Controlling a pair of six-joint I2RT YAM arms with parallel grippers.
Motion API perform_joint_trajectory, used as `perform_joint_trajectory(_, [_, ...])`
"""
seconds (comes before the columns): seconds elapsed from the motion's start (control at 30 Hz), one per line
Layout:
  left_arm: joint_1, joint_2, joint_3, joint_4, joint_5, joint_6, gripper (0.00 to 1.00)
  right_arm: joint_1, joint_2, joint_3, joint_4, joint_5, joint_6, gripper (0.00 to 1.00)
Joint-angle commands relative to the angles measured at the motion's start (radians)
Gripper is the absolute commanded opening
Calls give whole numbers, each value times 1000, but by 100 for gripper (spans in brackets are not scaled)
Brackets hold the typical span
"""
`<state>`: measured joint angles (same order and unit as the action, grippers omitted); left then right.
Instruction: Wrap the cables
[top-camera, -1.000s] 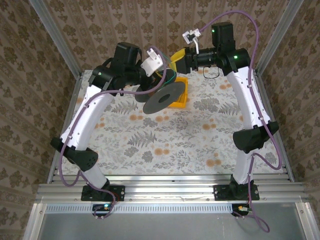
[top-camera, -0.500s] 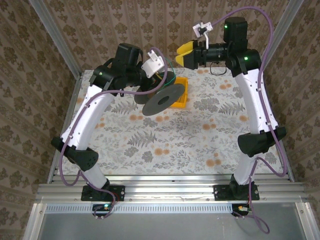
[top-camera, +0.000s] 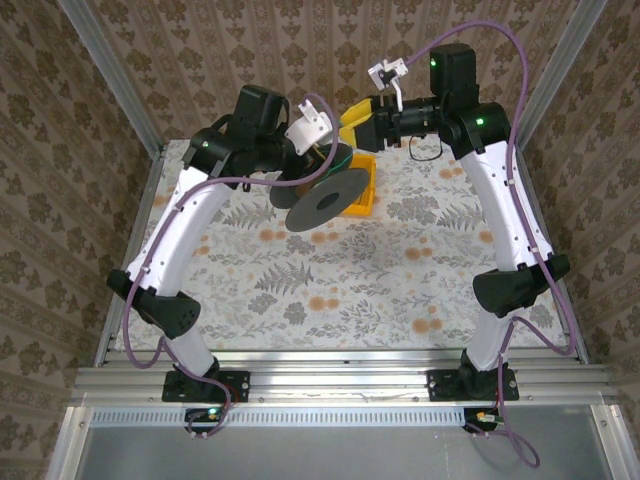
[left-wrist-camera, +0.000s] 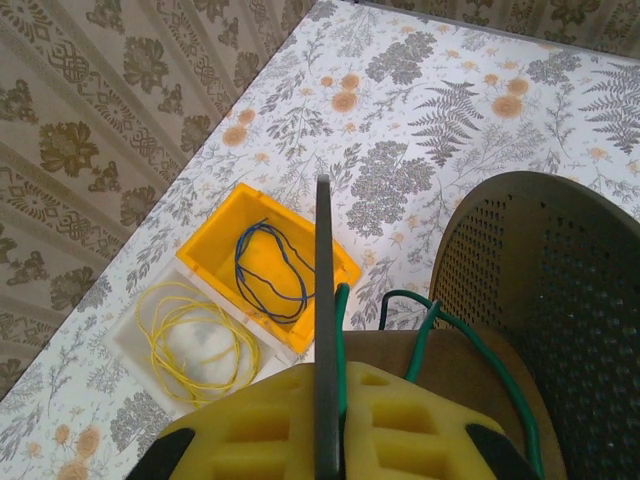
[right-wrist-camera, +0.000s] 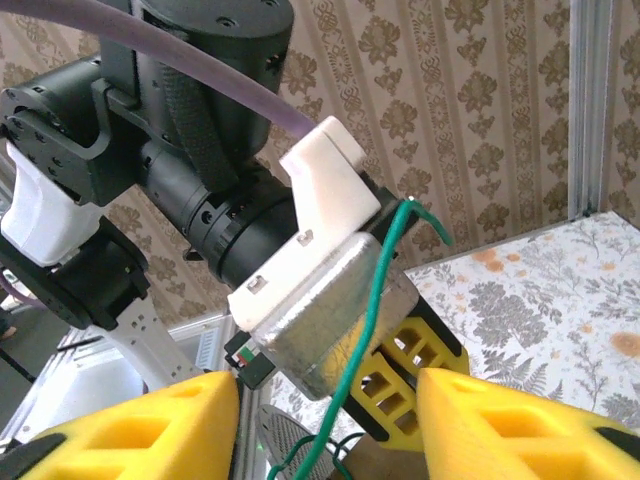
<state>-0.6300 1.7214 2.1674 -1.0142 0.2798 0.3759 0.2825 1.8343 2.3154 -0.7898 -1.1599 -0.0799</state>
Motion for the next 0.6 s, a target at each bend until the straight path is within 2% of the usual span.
perform_joint_trajectory(0.0, [-9, -5, 61, 28, 2, 23, 0, 8, 8, 22, -48, 10, -30, 48])
perform_joint_trajectory(0.07, [-10, 0, 71, 22, 5, 24, 0, 7, 6, 22, -53, 8, -33, 46])
perform_joint_trajectory(0.17, [-10, 9, 85, 15, 9, 24, 0, 8, 6, 21, -49, 11, -32, 38])
perform_joint_trajectory(0.47, [-16, 3, 79, 5, 11, 35, 0, -4, 6, 22, 13, 42, 9, 0])
perform_joint_trajectory(0.57, [-17, -19, 44, 16, 35, 42, 0, -45, 8, -2, 89, 83, 58, 0])
